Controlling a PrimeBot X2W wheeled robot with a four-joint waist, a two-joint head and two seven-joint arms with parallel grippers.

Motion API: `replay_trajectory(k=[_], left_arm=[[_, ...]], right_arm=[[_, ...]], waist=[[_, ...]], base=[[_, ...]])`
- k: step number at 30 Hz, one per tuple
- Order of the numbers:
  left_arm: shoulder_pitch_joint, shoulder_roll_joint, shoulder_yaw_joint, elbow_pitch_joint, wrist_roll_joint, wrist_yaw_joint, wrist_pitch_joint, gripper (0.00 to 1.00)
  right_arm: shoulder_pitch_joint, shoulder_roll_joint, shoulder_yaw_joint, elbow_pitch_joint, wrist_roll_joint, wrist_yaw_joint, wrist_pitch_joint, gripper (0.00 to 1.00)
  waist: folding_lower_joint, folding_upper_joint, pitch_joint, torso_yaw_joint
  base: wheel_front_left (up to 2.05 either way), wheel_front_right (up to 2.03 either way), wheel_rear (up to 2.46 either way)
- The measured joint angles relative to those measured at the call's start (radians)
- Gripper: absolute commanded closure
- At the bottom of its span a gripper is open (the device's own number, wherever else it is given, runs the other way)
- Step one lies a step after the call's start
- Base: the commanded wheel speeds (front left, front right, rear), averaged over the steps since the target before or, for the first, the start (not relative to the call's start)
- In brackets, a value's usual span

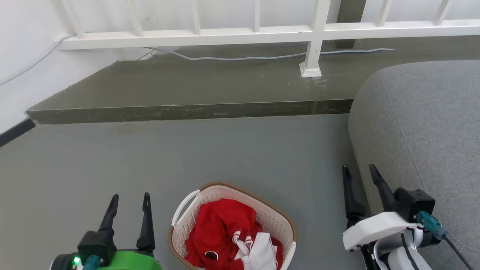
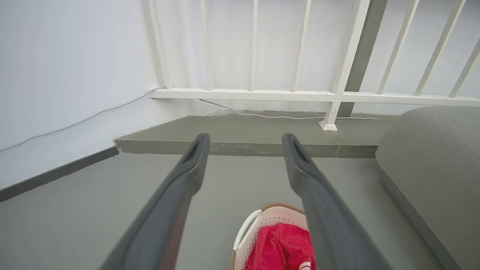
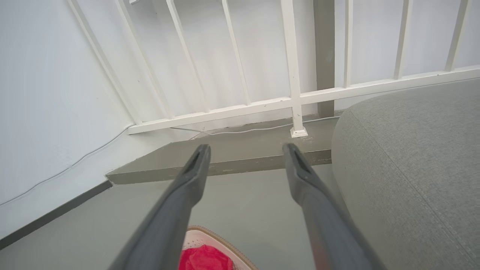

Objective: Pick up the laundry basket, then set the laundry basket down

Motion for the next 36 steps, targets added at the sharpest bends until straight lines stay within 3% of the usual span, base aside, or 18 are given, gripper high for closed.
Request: replay_trajectory(k=[8, 36], left_arm=[[0.015, 0.000, -0.019, -0.011, 0.107, 0.015, -0.029, 0.00], [0.016, 0.000, -0.001, -0.001, 0.105, 0.019, -0.029, 0.00]], right_arm=[[0.016, -0.001, 0.027, -0.014, -0.105, -0.017, -0.028, 0.00], [0.018, -0.001, 0.030, -0.019, -0.112, -0.024, -0.030, 0.00]], waist=[[0.0000, 0.0000, -0.007, -0.001], [0.0000, 0.0000, -0.001, 0.000]], base=[[0.00, 0.00, 0.00], [0.00, 0.00, 0.00]])
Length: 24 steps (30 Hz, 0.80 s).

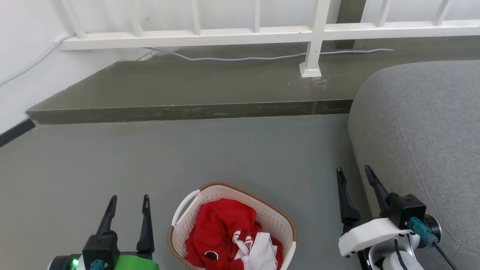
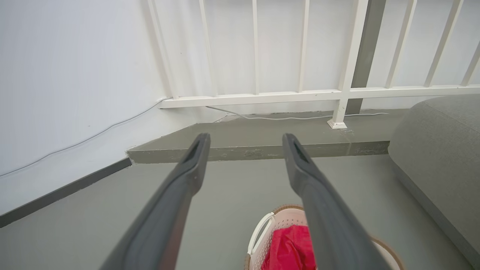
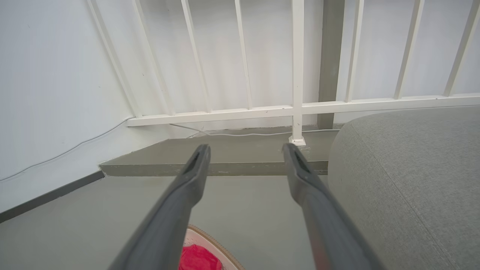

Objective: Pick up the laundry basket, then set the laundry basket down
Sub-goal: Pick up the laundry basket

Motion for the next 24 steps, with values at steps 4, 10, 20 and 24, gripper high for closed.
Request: replay_trajectory(k=[4, 10, 20, 24], left_arm=[[0.007, 0.000, 0.012, 0.001, 0.000, 0.001, 0.000, 0.00], [0.019, 0.000, 0.016, -0.008, 0.000, 0.003, 0.000, 0.00], [-0.026, 0.000, 0.022, -0.021, 0.000, 0.003, 0.000, 0.00], [-0.068, -0.001, 0.013, -0.015, 0.000, 0.002, 0.000, 0.00]], right_arm=[[0.000, 0.000, 0.001, -0.007, 0.010, 0.000, 0.000, 0.00], [-0.001, 0.000, -0.003, -0.027, 0.009, 0.000, 0.000, 0.00], [-0.058, 0.000, -0.030, -0.059, 0.007, -0.001, 0.000, 0.00], [-0.084, 0.000, -0.042, -0.066, 0.007, -0.001, 0.000, 0.00]], waist=[[0.0000, 0.0000, 0.015, -0.002], [0.0000, 0.0000, 0.059, -0.009], [0.0000, 0.0000, 0.180, -0.020], [0.0000, 0.0000, 0.234, -0.024]], base=[[0.00, 0.00, 0.00], [0.00, 0.00, 0.00], [0.00, 0.00, 0.00], [0.00, 0.00, 0.00]])
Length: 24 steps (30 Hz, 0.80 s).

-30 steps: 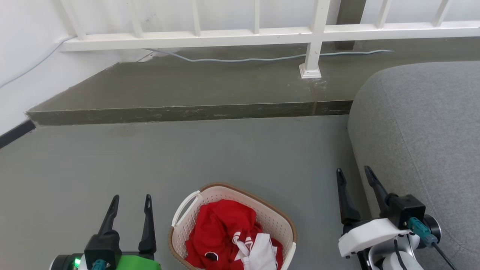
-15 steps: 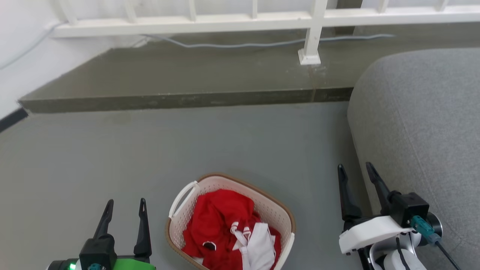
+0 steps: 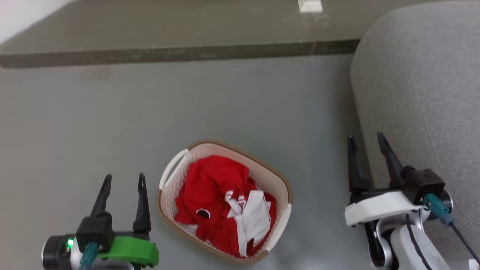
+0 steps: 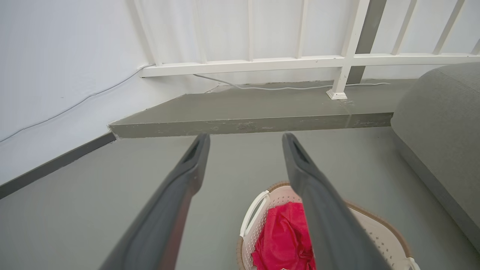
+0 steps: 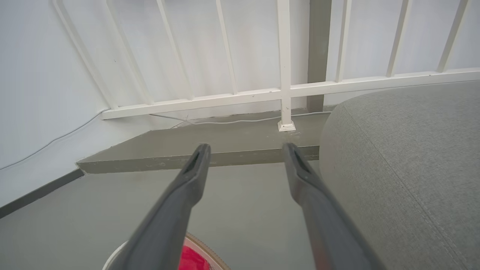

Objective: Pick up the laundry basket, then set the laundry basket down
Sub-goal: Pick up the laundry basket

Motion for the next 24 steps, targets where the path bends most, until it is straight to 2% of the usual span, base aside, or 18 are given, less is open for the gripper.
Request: replay_trajectory(k=[10, 24], left_arm=[[-0.115, 0.002, -0.001, 0.062, 0.001, -0.024, 0.000, 0.00], [-0.322, 0.007, -0.034, 0.228, 0.009, -0.070, 0.000, 0.00]], right_arm=[[-0.070, 0.000, -0.020, -0.014, 0.000, 0.000, 0.000, 0.00], [-0.229, -0.005, -0.053, -0.029, -0.001, 0.005, 0.000, 0.00]], waist=[[0.0000, 0.0000, 0.126, -0.004], [0.0001, 0.0000, 0.326, 0.001]], base=[[0.00, 0.00, 0.00], [0.00, 0.00, 0.00]])
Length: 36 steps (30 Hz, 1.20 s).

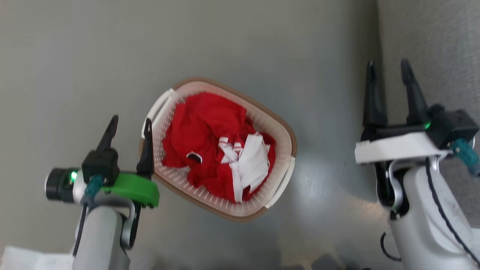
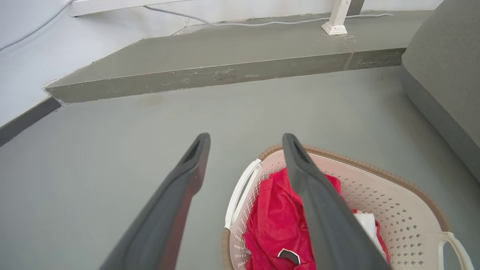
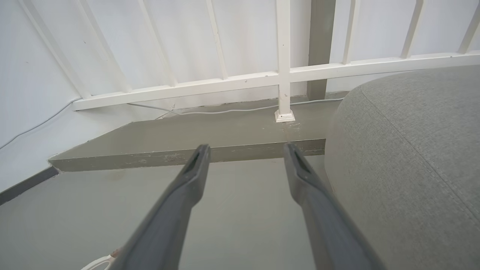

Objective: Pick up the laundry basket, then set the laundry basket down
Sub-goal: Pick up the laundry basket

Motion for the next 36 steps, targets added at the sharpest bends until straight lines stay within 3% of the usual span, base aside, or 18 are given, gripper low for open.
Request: replay_trajectory(k=[15, 21, 36], left_arm=[[-0.238, 0.022, -0.001, 0.170, 0.037, -0.028, 0.000, 0.00], [-0.343, 0.022, -0.009, 0.257, 0.040, -0.058, 0.000, 0.00], [-0.457, 0.035, -0.008, 0.404, 0.049, -0.071, 0.000, 0.00]], right_arm=[[-0.171, -0.012, -0.021, -0.059, -0.021, 0.023, -0.003, 0.00], [-0.222, -0.012, -0.039, -0.071, -0.024, 0.023, -0.003, 0.00], [-0.259, -0.013, -0.044, -0.074, -0.025, 0.032, -0.003, 0.00]], waist=[[0.0001, 0.0000, 0.215, 0.012], [0.0001, 0.0000, 0.310, 0.009], [0.0000, 0.0000, 0.411, -0.010]], base=[[0.00, 0.00, 0.00], [0.00, 0.00, 0.00], [0.00, 0.00, 0.00]])
